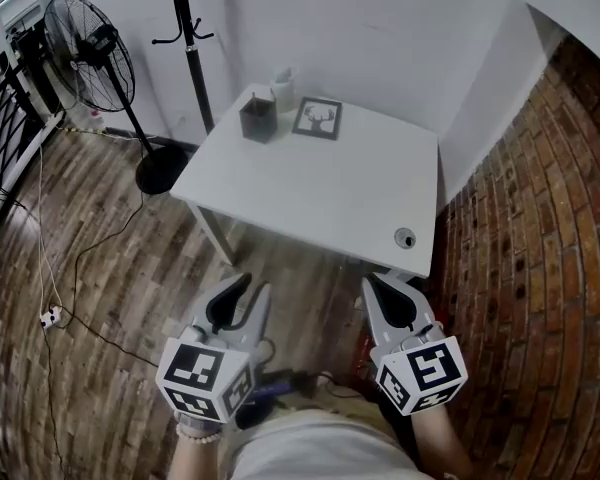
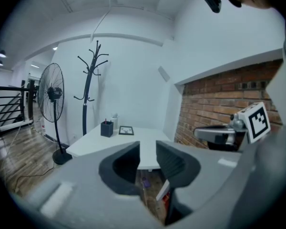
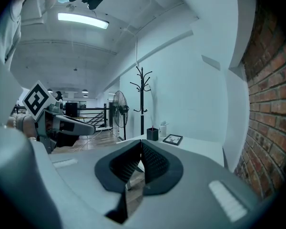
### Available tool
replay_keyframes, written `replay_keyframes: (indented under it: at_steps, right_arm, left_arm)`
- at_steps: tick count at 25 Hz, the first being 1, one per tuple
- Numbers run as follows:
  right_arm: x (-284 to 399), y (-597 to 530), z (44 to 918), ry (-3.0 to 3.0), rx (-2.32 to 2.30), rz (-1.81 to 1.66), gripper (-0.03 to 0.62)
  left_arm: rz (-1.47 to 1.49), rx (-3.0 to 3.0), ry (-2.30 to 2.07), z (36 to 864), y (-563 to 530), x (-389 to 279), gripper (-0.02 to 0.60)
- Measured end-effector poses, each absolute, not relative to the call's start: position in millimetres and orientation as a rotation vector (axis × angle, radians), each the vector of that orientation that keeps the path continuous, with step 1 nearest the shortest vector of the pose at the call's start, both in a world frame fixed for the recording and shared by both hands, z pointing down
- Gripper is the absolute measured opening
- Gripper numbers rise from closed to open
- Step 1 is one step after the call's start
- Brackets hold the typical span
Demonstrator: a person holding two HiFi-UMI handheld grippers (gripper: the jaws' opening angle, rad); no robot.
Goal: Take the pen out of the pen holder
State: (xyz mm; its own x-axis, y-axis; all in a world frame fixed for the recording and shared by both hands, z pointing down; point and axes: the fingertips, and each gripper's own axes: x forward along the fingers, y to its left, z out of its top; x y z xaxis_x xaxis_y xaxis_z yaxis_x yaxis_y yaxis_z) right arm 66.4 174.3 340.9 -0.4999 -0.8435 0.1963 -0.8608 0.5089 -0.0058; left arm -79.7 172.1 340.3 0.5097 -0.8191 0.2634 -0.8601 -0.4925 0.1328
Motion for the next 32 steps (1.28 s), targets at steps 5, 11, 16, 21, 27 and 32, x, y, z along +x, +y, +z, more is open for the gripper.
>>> replay_keyframes:
  at_steps: [5, 11, 16, 21, 27, 32]
  right_arm:
    - [57, 181, 345, -2.559, 1.492, 0.166, 0.005]
    - [41, 191, 352, -2.556, 1.487, 0.181, 0.005]
    - [38, 190, 354, -2.553, 1.481, 0.183, 0.005]
    - [36, 180, 357, -2.557, 1.470, 0.181, 0.004]
    - [30, 151, 355, -2.588, 1.439, 0.166, 0.005]
    - [26, 120, 353, -2.619, 1.406, 0.149, 0.005]
  left_arm:
    - [0.246, 2.520, -1.396, 342, 177, -88, 0.097]
    - [0.245, 2.519, -1.392, 347, 183, -100, 0.097]
    - [0.244, 2.507, -1.402, 350, 183, -107, 0.097]
    - [0.244, 2.497, -1.412, 354, 175, -110, 0.097]
    - [0.241, 2.496, -1.441, 350, 151, -113, 0.097]
    - [0.244, 2.484, -1.471, 351, 126, -114, 0.097]
